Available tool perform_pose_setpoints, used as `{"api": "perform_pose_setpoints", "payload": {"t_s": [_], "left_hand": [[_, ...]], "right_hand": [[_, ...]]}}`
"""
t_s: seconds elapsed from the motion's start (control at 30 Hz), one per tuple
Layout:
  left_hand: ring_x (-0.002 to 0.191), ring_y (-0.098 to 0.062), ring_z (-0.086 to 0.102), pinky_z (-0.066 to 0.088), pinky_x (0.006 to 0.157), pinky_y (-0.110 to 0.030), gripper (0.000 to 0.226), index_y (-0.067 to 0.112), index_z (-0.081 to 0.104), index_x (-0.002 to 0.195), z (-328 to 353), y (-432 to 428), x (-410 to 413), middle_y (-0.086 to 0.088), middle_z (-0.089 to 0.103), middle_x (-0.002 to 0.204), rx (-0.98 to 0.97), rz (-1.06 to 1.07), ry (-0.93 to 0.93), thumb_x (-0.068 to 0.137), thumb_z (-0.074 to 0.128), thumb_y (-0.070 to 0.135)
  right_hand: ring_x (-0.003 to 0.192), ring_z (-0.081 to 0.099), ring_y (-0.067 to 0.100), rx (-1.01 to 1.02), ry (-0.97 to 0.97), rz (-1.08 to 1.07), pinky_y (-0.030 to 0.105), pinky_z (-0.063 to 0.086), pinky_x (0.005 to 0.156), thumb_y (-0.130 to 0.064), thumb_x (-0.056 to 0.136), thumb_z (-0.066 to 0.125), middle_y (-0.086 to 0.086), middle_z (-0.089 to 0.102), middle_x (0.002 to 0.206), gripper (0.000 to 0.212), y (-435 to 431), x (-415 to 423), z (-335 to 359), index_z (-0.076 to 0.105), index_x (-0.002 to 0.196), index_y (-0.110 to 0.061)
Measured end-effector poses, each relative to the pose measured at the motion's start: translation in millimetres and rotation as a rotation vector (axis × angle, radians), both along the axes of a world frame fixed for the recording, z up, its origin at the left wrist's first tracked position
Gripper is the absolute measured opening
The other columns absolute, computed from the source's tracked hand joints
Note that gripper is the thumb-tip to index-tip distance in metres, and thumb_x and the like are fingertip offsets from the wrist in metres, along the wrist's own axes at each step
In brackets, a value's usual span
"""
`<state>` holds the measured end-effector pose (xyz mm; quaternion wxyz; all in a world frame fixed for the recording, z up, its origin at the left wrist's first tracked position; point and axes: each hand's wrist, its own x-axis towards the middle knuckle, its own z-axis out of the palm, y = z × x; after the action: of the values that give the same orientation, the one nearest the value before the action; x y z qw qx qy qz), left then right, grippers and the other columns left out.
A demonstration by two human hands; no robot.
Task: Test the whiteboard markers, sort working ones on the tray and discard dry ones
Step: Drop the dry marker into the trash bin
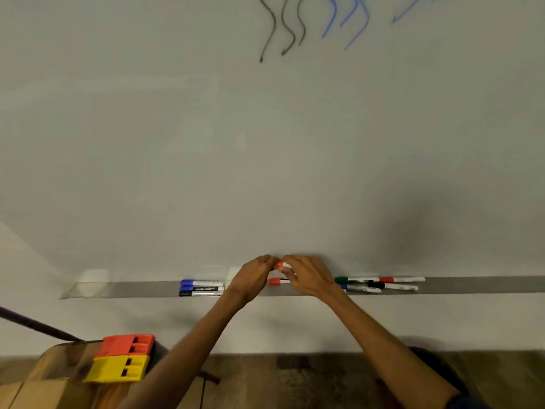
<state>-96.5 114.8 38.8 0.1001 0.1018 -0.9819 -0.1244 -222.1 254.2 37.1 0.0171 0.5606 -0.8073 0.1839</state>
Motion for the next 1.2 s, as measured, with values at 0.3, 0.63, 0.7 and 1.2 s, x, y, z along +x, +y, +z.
{"api": "perform_pose_setpoints", "payload": {"t_s": [0.3,0.63,0.7,1.2], "left_hand": [[0.102,-0.026,0.058,0.045,0.082,-0.03,0.034,0.014,0.054,0.126,30,41,10,-0.009,0.062,0.116,-0.065,-0.109,0.095,0.094,0.045,0.004],[0.088,-0.023,0.062,0.045,0.073,-0.028,0.019,0.016,0.055,0.115,84,-1,34,-0.003,0.065,0.105,-0.062,0.187,0.367,0.102,0.041,0.02],[0.095,-0.021,0.063,0.047,0.078,-0.028,0.024,0.015,0.056,0.119,96,12,24,-0.002,0.066,0.112,-0.072,0.181,0.449,0.102,0.041,0.025],[0.108,-0.005,0.061,0.049,0.097,-0.025,0.028,0.015,0.061,0.123,280,-20,7,0.005,0.066,0.118,0.22,0.321,1.155,0.098,0.055,0.024]], "right_hand": [[0.085,0.064,0.033,0.109,0.154,-0.022,0.03,0.037,0.067,-0.043,0.1,0.036,0.015,0.07,0.097,0.041,40,6,27,0.059,0.113,-0.012],[0.043,0.045,0.012,-0.387,-0.038,-0.271,0.019,0.028,0.044,-0.052,0.098,0.034,-0.006,0.049,0.052,0.045,87,-25,73,0.057,0.081,-0.016],[0.044,0.043,0.006,-0.478,-0.13,-0.243,0.02,0.03,0.046,-0.048,0.097,0.038,-0.011,0.042,0.051,0.034,76,-17,99,0.048,0.077,-0.023],[0.055,0.042,0.012,-0.92,-0.623,0.243,0.027,0.033,0.049,-0.017,0.094,0.038,0.002,0.051,0.071,0.025,-17,36,311,0.062,0.088,-0.021]]}}
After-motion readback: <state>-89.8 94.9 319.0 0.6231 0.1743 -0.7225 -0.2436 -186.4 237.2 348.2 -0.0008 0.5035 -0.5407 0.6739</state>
